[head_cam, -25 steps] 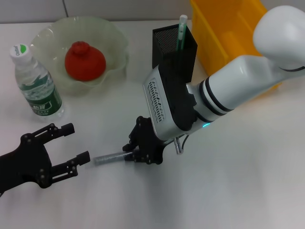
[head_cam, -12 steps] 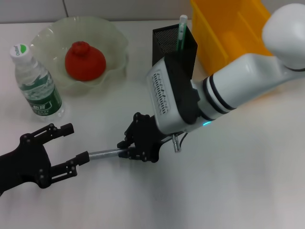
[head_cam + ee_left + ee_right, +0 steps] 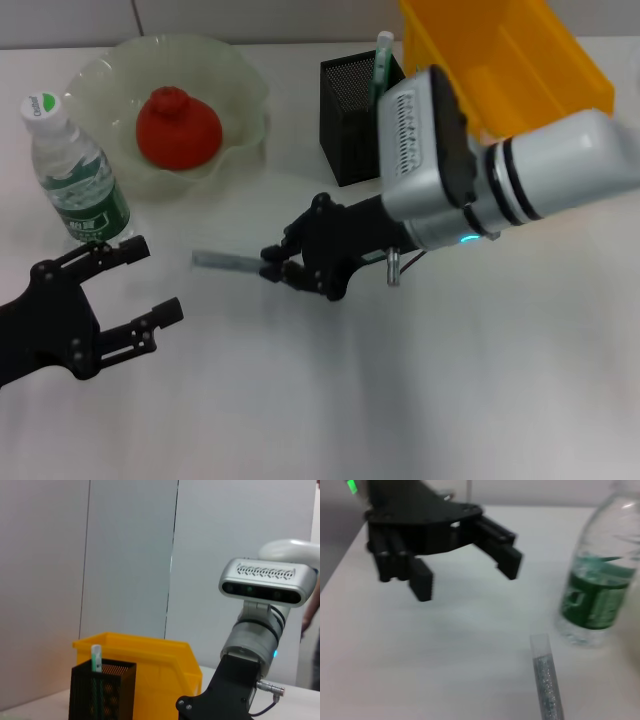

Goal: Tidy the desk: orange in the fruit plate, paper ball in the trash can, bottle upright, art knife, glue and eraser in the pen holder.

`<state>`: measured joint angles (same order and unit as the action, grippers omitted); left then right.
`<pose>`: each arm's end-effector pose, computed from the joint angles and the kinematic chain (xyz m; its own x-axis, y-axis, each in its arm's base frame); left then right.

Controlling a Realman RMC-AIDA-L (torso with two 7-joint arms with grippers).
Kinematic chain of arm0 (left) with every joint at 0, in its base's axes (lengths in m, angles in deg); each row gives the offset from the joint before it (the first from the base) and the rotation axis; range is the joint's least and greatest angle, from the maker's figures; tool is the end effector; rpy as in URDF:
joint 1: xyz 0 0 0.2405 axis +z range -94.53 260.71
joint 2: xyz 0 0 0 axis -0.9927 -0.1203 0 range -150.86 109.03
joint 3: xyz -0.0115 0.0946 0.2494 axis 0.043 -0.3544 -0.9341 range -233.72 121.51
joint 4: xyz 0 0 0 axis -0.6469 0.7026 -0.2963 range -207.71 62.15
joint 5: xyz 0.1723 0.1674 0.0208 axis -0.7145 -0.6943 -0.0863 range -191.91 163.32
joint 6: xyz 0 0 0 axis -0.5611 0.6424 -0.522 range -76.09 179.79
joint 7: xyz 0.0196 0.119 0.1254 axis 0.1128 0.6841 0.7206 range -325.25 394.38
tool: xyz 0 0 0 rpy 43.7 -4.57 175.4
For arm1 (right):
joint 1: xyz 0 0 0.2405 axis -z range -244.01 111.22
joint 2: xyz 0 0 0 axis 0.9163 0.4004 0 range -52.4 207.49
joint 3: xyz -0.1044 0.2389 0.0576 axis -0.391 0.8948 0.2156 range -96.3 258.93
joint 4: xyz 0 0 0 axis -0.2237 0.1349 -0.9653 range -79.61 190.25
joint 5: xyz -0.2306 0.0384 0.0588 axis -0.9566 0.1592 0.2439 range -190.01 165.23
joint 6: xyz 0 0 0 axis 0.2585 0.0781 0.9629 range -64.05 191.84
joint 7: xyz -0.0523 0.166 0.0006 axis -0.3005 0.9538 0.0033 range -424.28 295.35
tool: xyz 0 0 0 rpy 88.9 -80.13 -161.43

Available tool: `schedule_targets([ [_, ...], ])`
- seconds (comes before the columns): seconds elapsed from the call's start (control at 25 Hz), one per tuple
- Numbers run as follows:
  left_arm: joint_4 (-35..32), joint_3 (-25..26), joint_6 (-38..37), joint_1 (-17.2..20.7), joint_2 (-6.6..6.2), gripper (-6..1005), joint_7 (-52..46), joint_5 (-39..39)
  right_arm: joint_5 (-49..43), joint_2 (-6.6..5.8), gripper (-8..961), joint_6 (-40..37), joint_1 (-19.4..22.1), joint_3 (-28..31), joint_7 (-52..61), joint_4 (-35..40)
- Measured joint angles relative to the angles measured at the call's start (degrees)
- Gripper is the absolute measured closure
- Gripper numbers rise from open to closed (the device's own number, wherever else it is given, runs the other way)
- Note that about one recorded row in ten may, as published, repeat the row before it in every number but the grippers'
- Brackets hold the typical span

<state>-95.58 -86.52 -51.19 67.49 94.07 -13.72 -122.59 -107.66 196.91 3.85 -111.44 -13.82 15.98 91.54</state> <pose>-0.3493 0.2569 -0.0107 0.7219 0.1149 0.6824 0.4031 -0.8714 -0.2797 0.1557 0.3944 -0.1688 0.9906 0.0259 -0.1343 0.0148 -0.9965 -0.0829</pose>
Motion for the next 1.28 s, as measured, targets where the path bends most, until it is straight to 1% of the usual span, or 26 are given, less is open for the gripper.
schedule_targets([
  [0.12, 0.0, 0.4, -0.2, -0.2, 0.17, 199, 0.0, 0.0, 0.6, 0.22, 821, -0.1, 2.8, 2.0, -0.7, 2.2],
  [0.16, 0.0, 0.7, -0.6, -0.5, 0.45, 199, 0.0, 0.1, 1.6, 0.26, 821, -0.1, 3.8, 2.4, -1.4, 2.6],
  [0.4, 0.7, 0.9, -2.4, -0.8, 0.93, 199, -0.5, 0.1, 11.1, 0.17, 822, -0.3, 8.2, 2.8, -7.5, 2.5],
  [0.44, 0.8, 0.9, -2.7, -0.8, 1.13, 199, -0.6, 0.1, 13.9, 0.19, 822, -0.3, 9.8, 2.9, -10.2, 2.3],
  [0.48, 0.8, 0.9, -2.7, -0.8, 1.13, 199, -0.6, 0.1, 13.9, 0.19, 822, -0.3, 9.8, 2.9, -10.2, 2.3],
  [0.64, 1.1, 1.5, -3.0, -0.8, 1.35, 199, -1.1, 0.2, 22.0, 0.26, 823, -0.8, 12.8, 2.9, -17.3, 1.0],
  [0.68, 1.2, 2.5, -3.1, -0.7, 2.08, 199, -1.3, 0.2, 24.5, 0.28, 823, -1.7, 13.4, 2.9, -20.0, 0.0],
  [0.72, 1.2, 2.5, -3.1, -0.7, 2.08, 199, -1.3, 0.2, 27.4, 0.27, 823, -2.9, 13.7, 2.9, -22.9, -1.4],
  [0.76, 1.4, 3.4, -2.8, -0.7, 3.02, 199, -1.2, 0.2, 29.8, 0.29, 823, -4.2, 13.9, 2.9, -25.5, -2.9],
  [0.8, 1.4, 3.4, -2.8, -0.7, 3.02, 199, -1.2, 0.2, 32.8, 0.29, 824, -6.0, 13.9, 2.9, -28.8, -5.0],
  [0.84, 1.4, 3.4, -2.8, -0.7, 3.02, 199, -1.2, 0.2, 38.1, 0.24, 824, -9.3, 14.0, 2.9, -34.6, -8.5],
  [0.88, 3.8, 4.2, -2.3, -1.3, 3.55, 199, -0.2, 0.3, 38.1, 0.24, 825, -9.3, 14.0, 2.9, -34.6, -8.5],
  [0.92, 5.3, 4.8, -2.0, -1.8, 3.53, 199, 0.0, 0.7, 40.0, 0.18, 825, -10.7, 14.1, 3.1, -36.9, -10.0],
  [1.0, 5.6, 5.0, -1.9, -1.9, 3.52, 199, 0.0, 0.9, 42.7, 0.06, 826, -13.2, 14.2, 3.7, -39.9, -12.3],
  [1.08, 7.2, 5.8, -1.6, -2.9, 3.54, 200, 0.1, 2.0, 44.4, 0.02, 826, -15.9, 14.4, 5.1, -42.5, -14.3],
  [1.12, 7.6, 5.9, -1.4, -3.1, 3.56, 200, 0.1, 2.3, 44.9, 0.09, 826, -17.2, 14.4, 5.9, -43.6, -15.1],
  [1.16, 8.2, 6.0, -1.2, -3.5, 3.59, 200, 0.1, 2.6, 45.7, 0.3, 827, -19.9, 14.6, 7.0, -45.7, -16.6],
  [1.28, 8.8, 6.1, -1.0, -3.9, 3.63, 200, 0.2, 2.8, 46.3, 0.45, 827, -21.3, 14.6, 7.0, -46.9, -17.6],
])
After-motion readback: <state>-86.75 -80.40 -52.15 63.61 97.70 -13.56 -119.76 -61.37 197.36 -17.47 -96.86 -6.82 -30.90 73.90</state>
